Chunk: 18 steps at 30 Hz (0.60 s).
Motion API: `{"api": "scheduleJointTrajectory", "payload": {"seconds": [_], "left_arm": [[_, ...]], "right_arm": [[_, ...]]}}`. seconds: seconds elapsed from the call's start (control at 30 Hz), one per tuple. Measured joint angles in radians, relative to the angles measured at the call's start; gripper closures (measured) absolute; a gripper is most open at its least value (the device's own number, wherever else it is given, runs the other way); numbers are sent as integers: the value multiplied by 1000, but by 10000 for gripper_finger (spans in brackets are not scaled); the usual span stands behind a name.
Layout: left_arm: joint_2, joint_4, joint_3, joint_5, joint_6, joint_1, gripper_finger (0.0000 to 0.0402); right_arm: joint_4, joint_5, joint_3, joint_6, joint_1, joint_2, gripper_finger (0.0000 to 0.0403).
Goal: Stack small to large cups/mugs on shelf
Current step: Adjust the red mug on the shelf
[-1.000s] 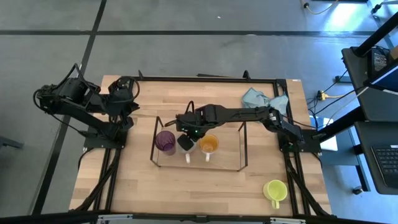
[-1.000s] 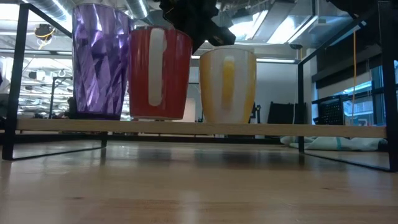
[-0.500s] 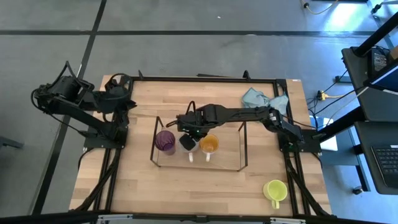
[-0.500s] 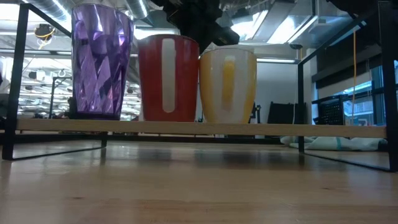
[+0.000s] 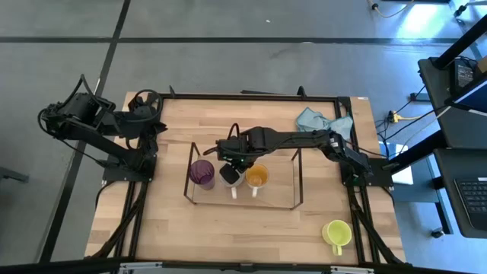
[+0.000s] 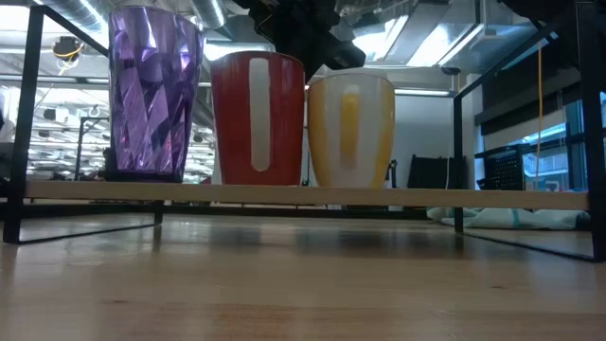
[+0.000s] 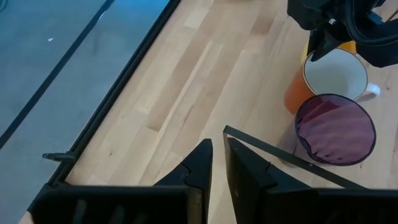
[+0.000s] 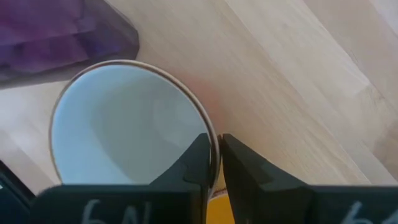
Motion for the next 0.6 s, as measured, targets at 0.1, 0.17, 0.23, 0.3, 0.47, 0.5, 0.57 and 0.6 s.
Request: {"api": "scheduleJointTrajectory", "payload": {"seconds": [0.1, 0.17, 0.23, 0.3, 0.47, 0.5, 0.57, 0.6], "left_arm": [[0, 0, 0, -1, 0, 0, 360], [0, 0, 0, -1, -1, 0, 360], [0, 0, 0, -1, -7, 0, 360], [0, 0, 0, -1, -8, 0, 360], [0, 0, 0, -1, -18, 0, 360], [0, 0, 0, -1, -18, 0, 360], [0, 0, 0, -1, -20, 0, 360], [0, 0, 0, -1, -21, 0, 360]], "right_arm": [[0, -6, 0, 0, 0, 0, 359], [0, -12, 0, 0, 0, 0, 359], [0, -16, 0, 0, 0, 0, 358], [0, -27, 0, -2, 0, 0, 358], [0, -48, 0, -19, 1, 0, 358], [0, -48, 0, -19, 1, 0, 358], [0, -48, 0, -20, 1, 0, 358], [0, -48, 0, -21, 1, 0, 358]]}}
